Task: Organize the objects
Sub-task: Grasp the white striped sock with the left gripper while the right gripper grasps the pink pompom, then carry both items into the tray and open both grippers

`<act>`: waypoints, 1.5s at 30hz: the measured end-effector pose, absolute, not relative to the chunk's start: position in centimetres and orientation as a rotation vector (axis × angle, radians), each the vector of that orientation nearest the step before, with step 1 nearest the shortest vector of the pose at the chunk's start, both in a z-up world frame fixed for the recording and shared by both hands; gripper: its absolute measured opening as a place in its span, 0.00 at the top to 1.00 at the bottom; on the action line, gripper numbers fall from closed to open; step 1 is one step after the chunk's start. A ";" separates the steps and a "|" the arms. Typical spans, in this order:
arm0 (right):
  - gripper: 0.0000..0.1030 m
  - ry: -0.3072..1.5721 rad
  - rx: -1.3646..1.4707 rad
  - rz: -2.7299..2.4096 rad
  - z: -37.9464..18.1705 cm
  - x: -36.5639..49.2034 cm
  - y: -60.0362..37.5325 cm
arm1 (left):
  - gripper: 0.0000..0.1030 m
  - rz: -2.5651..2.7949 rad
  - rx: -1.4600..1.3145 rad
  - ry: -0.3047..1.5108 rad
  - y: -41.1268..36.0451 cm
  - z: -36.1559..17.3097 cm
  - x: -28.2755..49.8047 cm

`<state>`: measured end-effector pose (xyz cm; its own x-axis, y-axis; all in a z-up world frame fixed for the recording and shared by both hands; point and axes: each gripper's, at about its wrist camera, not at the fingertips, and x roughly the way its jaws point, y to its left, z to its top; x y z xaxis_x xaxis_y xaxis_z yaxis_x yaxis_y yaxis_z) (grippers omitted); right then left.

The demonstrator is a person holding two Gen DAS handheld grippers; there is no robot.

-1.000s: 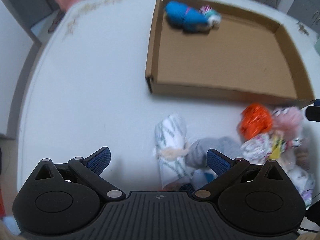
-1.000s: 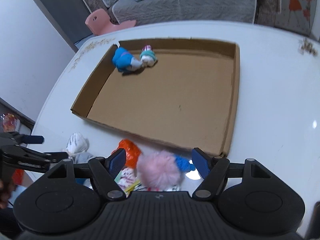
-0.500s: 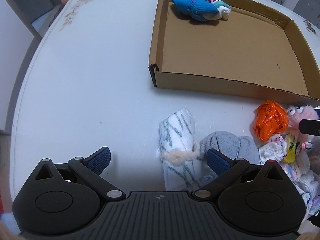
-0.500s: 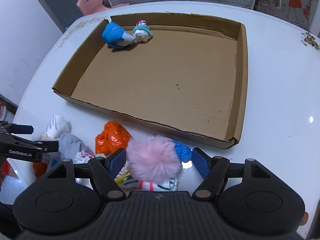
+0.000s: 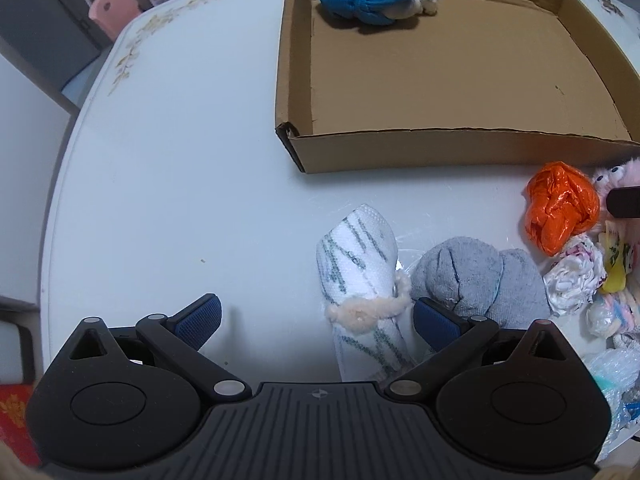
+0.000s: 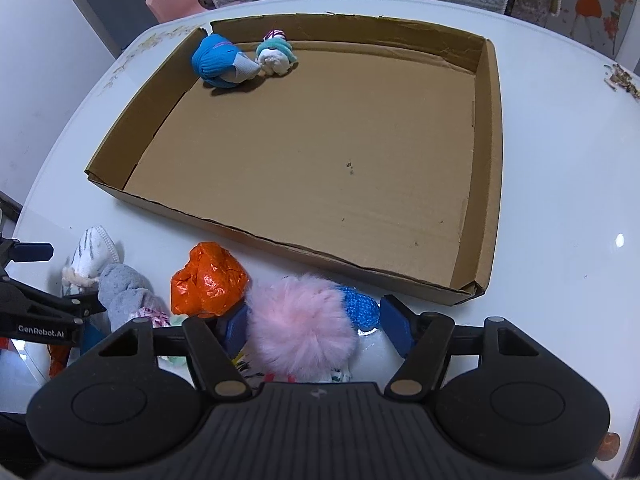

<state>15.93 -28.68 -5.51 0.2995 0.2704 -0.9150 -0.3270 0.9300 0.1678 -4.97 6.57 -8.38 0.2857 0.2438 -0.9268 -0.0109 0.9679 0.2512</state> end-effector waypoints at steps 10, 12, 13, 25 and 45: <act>0.59 1.201 -0.046 0.420 -5.3 16.0 -28.6 | 0.47 0.089 0.056 1.262 7.0 -8.0 -4.8; 0.63 1.197 -0.040 0.429 -5.0 15.9 -28.7 | 0.58 0.087 0.063 1.265 6.6 -7.8 -4.7; 0.66 1.198 -0.033 0.433 -4.8 15.9 -28.8 | 0.58 0.087 0.073 1.261 6.4 -7.8 -4.7; 0.77 1.198 0.000 0.447 -4.2 15.8 -29.9 | 0.59 0.100 0.083 1.209 6.6 -6.4 -4.2; 0.62 1.174 -0.033 0.460 -5.1 16.0 -28.9 | 0.57 0.085 0.094 1.196 5.9 -5.4 -4.2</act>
<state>15.97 -28.95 -5.14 0.3055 0.3303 -0.8931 -0.3640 0.9072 0.2110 -4.25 5.94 -5.40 0.3636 0.1153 -0.9244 -0.0161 0.9929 0.1175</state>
